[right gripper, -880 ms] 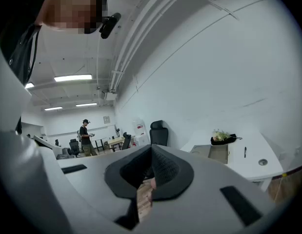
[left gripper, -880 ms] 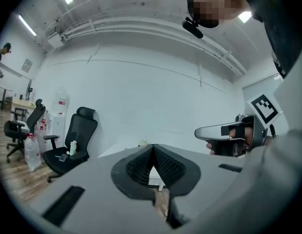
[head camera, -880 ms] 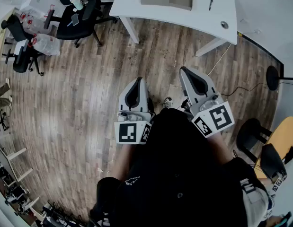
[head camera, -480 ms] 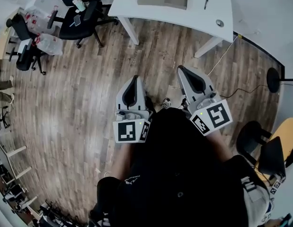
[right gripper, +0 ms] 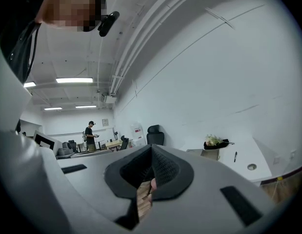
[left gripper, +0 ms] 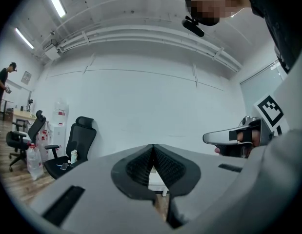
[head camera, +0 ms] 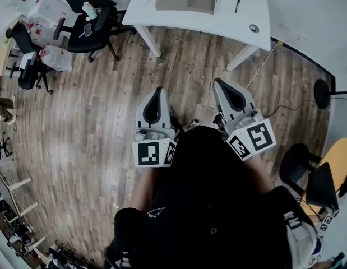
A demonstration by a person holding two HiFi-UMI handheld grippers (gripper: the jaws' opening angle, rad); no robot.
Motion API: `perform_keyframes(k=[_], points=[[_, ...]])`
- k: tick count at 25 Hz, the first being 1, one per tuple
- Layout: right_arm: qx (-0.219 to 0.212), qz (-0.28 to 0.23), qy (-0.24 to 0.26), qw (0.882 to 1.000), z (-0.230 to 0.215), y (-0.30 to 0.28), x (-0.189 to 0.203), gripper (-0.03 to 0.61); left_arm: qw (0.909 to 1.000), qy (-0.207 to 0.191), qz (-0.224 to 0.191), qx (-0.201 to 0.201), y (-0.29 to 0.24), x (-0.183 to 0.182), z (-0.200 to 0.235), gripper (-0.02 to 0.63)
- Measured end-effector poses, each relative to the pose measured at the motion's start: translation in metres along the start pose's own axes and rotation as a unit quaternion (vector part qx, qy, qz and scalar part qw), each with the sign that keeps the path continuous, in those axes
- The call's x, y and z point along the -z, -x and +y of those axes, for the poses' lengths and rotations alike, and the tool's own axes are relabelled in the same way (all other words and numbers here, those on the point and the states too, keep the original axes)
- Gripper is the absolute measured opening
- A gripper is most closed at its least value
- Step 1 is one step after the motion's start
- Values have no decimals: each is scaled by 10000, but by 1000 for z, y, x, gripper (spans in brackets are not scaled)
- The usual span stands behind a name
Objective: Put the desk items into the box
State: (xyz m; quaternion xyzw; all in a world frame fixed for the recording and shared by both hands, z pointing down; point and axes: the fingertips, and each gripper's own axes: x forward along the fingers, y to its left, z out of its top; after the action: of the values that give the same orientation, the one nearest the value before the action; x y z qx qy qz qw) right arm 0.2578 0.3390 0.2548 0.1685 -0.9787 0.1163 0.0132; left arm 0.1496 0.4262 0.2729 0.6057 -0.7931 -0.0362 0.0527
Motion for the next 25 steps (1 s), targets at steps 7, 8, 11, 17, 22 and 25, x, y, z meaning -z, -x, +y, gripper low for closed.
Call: perform_keyframes(k=[7,8,11,17,22,25], points=[[33,102,62,9999,-6,-23,3,-2,10000,83,41,-19,-18,3,16,8],[49,113,99,9999,-6,-28,3,-2,9999,95,45,-1,-21,4,19,8],[104,142,173,9997,-5,-44,4,-2,9999,80,41,80,-32,4,30,8],[236,229,238,9992,-13,-94,4,-2,9996,-1,28,271,-75,2,61,8],[395,292,253,9985,-26,-150,-1,-2,9988,32,21,482,-124,-6,97,8],[487,332,265,9979,-29,-184,-6,-2,9981,44,38,619,-152,-13,122,8]])
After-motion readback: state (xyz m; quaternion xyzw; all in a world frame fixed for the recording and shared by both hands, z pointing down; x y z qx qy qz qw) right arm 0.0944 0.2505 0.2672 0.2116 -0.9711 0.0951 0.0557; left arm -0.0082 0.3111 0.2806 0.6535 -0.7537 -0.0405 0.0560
